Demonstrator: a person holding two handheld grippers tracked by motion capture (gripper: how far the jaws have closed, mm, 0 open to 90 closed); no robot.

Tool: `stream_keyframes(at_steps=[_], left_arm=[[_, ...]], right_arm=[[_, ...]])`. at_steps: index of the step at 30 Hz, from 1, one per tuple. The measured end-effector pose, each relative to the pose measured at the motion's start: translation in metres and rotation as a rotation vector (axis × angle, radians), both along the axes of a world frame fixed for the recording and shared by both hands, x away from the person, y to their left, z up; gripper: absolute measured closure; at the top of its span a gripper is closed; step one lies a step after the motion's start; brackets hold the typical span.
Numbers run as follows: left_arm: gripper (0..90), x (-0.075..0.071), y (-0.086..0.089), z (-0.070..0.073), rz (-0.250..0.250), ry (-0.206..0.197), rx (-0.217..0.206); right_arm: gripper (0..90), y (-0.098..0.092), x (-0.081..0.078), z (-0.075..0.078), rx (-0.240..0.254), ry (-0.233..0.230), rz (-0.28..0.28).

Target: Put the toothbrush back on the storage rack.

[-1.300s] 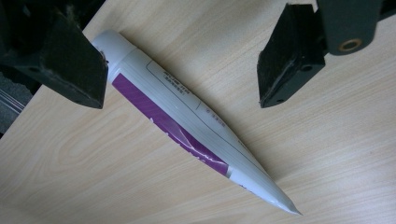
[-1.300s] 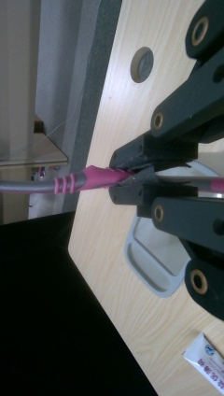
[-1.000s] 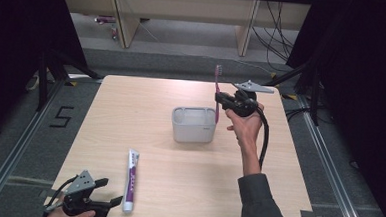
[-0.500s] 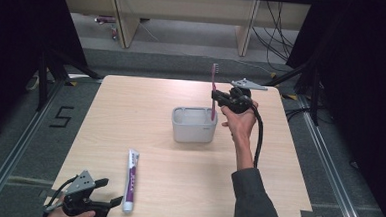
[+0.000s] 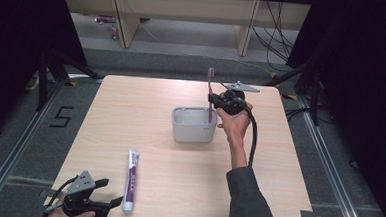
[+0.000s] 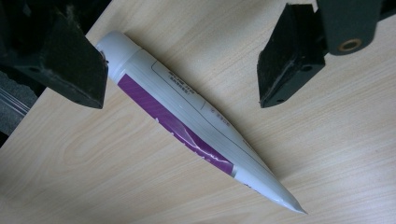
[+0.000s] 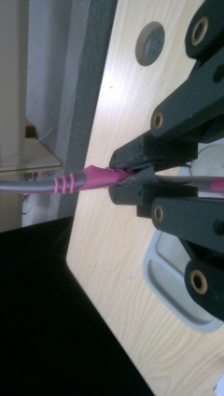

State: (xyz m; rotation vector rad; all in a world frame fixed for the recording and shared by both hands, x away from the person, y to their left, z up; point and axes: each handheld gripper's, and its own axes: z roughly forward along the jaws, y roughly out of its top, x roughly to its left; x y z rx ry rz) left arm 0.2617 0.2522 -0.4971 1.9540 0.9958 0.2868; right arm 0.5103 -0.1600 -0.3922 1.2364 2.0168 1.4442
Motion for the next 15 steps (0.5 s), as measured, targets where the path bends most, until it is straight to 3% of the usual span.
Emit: stream_keyframes(at_steps=[2, 3, 6, 12, 15], left_arm=[[16.1, 0.0, -0.001, -0.001, 0.002, -0.005, -0.011], [16.1, 0.0, -0.001, -0.001, 0.002, -0.007, -0.014], [16.1, 0.0, 0.001, 0.0, -0.007, 0.001, 0.005], [16.0, 0.0, -0.002, -0.001, 0.003, -0.004, -0.019], [16.1, 0.0, -0.001, -0.001, 0.001, -0.002, -0.004]], right_arm=[[82.4, 0.001, 0.0, -0.004, 0.005, 0.023, -0.015], [82.4, -0.001, 0.002, -0.007, -0.01, 0.004, -0.006], [82.4, -0.001, 0.002, -0.011, -0.012, 0.017, -0.014], [82.4, -0.001, 0.001, -0.017, -0.011, 0.031, -0.011], [82.4, -0.002, 0.001, -0.021, -0.011, 0.038, -0.006]])
